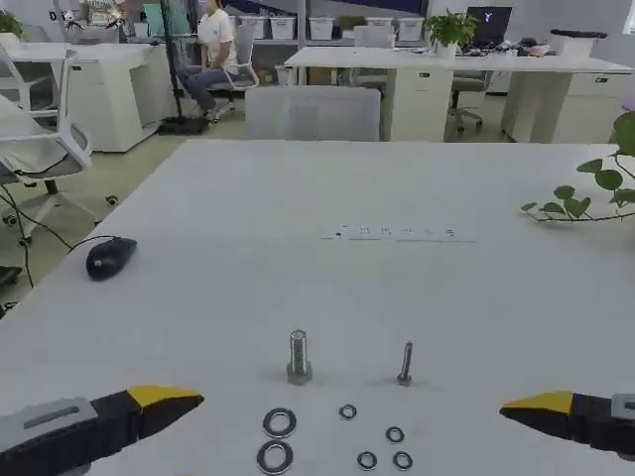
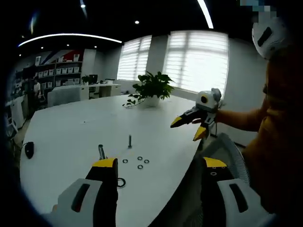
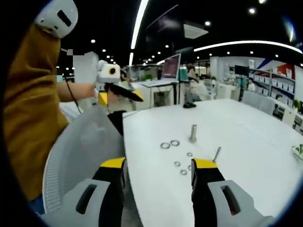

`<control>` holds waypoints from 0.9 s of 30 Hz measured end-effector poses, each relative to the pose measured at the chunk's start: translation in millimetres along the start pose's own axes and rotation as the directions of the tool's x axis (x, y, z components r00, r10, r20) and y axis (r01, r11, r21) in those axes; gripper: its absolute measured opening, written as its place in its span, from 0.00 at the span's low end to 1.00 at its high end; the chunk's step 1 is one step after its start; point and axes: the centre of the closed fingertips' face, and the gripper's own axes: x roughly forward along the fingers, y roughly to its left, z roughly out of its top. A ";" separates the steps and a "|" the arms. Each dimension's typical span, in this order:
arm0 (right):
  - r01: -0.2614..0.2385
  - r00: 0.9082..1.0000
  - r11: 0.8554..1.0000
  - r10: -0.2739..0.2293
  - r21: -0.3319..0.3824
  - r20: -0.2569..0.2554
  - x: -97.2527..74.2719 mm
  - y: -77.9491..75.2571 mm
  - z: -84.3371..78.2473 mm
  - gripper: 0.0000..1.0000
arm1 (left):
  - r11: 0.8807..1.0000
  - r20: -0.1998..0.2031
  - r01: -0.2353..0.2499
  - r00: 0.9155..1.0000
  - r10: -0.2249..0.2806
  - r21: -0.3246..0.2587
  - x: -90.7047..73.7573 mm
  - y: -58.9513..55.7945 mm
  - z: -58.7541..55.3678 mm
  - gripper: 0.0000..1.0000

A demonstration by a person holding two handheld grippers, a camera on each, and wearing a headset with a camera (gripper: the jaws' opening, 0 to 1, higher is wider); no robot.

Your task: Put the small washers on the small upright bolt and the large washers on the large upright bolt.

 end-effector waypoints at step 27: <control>0.009 1.000 1.000 -0.009 0.022 -0.001 10.6 -0.9 -4.3 0.54 | 0.999 0.033 -0.029 0.999 0.030 -0.027 1.8 5.8 -0.6 0.70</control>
